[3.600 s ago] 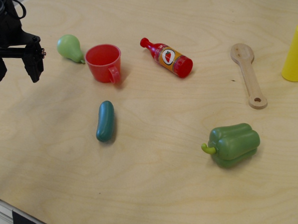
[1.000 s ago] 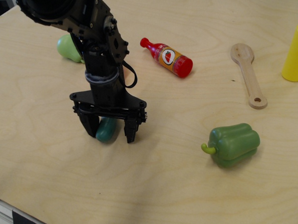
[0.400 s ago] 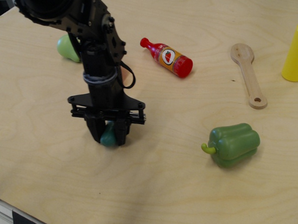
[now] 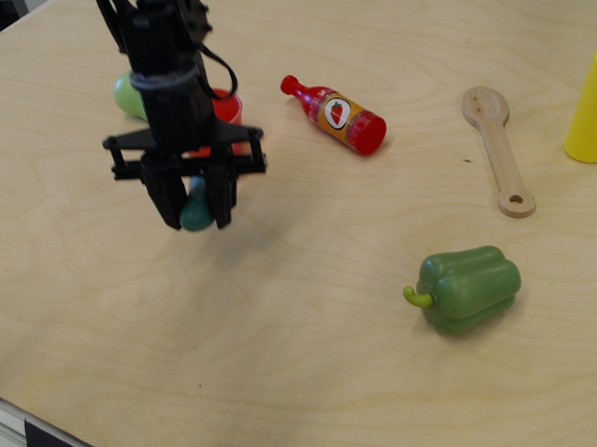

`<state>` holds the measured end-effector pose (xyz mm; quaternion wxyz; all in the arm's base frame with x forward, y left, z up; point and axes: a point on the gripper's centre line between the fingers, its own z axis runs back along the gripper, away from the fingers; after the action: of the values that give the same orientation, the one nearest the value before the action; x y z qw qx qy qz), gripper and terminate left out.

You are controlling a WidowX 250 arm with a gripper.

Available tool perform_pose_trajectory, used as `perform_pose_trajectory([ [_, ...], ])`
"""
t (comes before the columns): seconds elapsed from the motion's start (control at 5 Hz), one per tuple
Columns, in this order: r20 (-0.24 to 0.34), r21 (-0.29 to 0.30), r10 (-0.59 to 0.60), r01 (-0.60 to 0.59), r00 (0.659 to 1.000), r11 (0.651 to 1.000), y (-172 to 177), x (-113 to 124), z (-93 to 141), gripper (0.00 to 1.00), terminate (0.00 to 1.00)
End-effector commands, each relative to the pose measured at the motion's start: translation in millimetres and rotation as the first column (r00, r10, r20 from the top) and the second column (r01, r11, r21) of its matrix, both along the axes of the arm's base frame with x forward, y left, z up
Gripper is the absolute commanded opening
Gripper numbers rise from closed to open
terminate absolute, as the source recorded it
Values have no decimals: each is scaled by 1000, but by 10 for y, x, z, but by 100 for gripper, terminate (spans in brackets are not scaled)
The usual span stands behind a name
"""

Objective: Put cucumber in cup

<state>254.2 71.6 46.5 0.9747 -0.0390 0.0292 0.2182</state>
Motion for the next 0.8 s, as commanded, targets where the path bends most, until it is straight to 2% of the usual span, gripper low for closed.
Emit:
perform_pose_trajectory([
  [0.0, 91, -14, 103, -102, 991, 995, 267, 320, 450, 0, 0],
  [0.2, 65, -23, 151, -150, 986, 988, 399, 496, 468, 0, 0],
  [0.4, 16, -51, 162, -161, 987, 986, 466, 655, 377, 100, 0],
  [0.6, -26, -57, 151, -152, 988, 987, 457, 731, 310, 0, 0],
])
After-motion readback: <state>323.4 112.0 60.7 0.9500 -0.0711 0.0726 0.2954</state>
